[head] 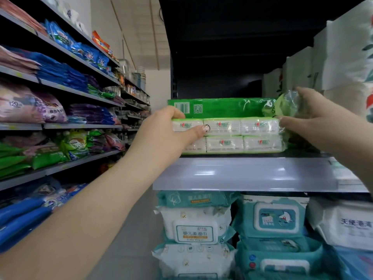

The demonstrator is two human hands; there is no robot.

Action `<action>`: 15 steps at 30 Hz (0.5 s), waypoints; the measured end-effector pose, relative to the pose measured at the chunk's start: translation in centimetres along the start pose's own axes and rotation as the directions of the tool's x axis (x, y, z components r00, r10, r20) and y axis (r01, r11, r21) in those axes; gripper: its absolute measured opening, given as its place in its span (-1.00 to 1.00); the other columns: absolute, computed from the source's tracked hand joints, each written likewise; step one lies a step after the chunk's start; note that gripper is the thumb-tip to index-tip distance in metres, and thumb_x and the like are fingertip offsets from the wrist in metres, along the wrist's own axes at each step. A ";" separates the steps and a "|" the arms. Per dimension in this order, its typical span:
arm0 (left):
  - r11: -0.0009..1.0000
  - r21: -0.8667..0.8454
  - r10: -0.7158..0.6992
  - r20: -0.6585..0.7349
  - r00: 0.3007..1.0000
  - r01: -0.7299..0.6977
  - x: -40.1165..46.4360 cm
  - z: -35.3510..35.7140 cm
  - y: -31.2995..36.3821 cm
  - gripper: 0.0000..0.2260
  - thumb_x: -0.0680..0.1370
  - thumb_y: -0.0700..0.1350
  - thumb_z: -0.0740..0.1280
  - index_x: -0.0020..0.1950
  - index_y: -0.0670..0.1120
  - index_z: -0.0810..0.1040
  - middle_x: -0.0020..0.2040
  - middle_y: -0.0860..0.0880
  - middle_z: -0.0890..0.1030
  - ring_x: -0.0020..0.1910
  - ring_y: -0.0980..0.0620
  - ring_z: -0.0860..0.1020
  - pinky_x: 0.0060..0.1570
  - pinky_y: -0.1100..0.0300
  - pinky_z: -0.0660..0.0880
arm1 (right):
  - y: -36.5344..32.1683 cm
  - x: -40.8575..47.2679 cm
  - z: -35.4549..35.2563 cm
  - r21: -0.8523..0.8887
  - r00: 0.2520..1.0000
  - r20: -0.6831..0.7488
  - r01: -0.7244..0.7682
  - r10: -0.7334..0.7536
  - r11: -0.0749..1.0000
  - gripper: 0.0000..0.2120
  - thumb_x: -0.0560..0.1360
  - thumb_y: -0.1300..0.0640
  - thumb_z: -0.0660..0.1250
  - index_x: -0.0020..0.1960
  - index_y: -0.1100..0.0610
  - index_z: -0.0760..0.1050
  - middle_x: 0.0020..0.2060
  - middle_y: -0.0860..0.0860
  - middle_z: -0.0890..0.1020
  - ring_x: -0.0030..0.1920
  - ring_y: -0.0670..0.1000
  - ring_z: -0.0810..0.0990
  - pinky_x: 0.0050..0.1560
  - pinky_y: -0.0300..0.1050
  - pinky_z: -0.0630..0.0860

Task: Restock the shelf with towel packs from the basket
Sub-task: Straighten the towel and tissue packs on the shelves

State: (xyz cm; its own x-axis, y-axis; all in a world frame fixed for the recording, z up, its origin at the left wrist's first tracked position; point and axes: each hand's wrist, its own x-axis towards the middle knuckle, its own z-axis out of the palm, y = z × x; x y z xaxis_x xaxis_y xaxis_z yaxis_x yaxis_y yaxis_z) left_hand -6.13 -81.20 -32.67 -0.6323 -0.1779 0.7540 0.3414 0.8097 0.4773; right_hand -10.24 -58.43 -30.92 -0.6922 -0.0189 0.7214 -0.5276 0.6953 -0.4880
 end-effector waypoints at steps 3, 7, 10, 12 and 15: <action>1.000 0.010 -0.008 -0.011 1.000 0.008 -0.3 0.1 0.0 -0.65 0.40 0.17 0.37 0.09 0.03 0.45 -0.12 0.21 0.43 -0.18 0.21 0.39 -0.38 0.42 0.28 | 0.2 0.0 0.0 -0.043 1.000 0.014 0.013 -0.012 0.999 -0.30 0.49 0.06 0.31 0.51 0.06 0.05 0.35 0.12 0.40 0.15 0.07 0.43 0.09 -0.12 0.30; 1.000 0.003 -0.028 -0.018 0.999 0.028 -0.5 0.1 -0.4 -0.49 0.41 0.17 0.36 0.29 0.00 0.40 0.14 0.12 0.41 0.04 0.19 0.31 -0.05 0.31 0.24 | 0.5 -0.2 0.2 -0.072 1.000 0.010 0.024 -0.024 0.997 -0.30 0.48 0.03 0.31 0.51 0.03 0.04 0.39 0.10 0.36 0.31 0.12 0.38 0.20 -0.09 0.29; 0.999 -0.013 -0.043 -0.032 0.999 0.042 -0.6 -0.1 -0.7 -0.47 0.40 0.16 0.37 0.31 -0.01 0.40 0.22 0.09 0.44 0.07 0.16 0.35 -0.03 0.28 0.25 | 0.4 -0.1 0.4 -0.072 0.999 0.039 0.033 -0.030 0.997 -0.30 0.48 0.00 0.30 0.51 0.01 0.04 0.35 0.09 0.40 0.25 0.10 0.42 0.09 -0.11 0.28; 0.998 -0.035 -0.051 -0.040 0.998 0.050 -0.6 -0.1 -1.0 -0.47 0.40 0.16 0.38 0.30 -0.02 0.40 0.21 0.05 0.49 0.08 0.08 0.44 -0.07 0.24 0.29 | 0.4 0.0 0.6 -0.074 0.998 0.053 0.043 -0.039 0.996 -0.30 0.48 -0.01 0.29 0.51 0.00 0.03 0.37 0.07 0.38 0.26 0.10 0.42 0.11 -0.09 0.29; 0.997 -0.053 -0.051 -0.051 0.997 0.048 -0.9 0.1 -1.5 -0.44 0.41 0.17 0.36 0.33 -0.02 0.36 0.23 0.04 0.49 0.13 0.04 0.45 -0.09 0.25 0.30 | 0.6 -0.3 0.7 -0.040 0.997 0.045 0.063 -0.061 0.997 -0.29 0.48 -0.06 0.27 0.52 0.01 0.01 0.40 0.07 0.36 0.32 0.11 0.39 0.20 -0.06 0.30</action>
State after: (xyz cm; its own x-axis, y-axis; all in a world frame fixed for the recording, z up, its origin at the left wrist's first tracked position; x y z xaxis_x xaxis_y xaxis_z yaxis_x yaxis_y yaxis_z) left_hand -6.11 -82.18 -34.10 -0.6122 -0.2471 0.7511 0.3472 0.7694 0.5361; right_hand -10.66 -58.49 -31.73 -0.6802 -0.0937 0.7271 -0.5501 0.7207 -0.4218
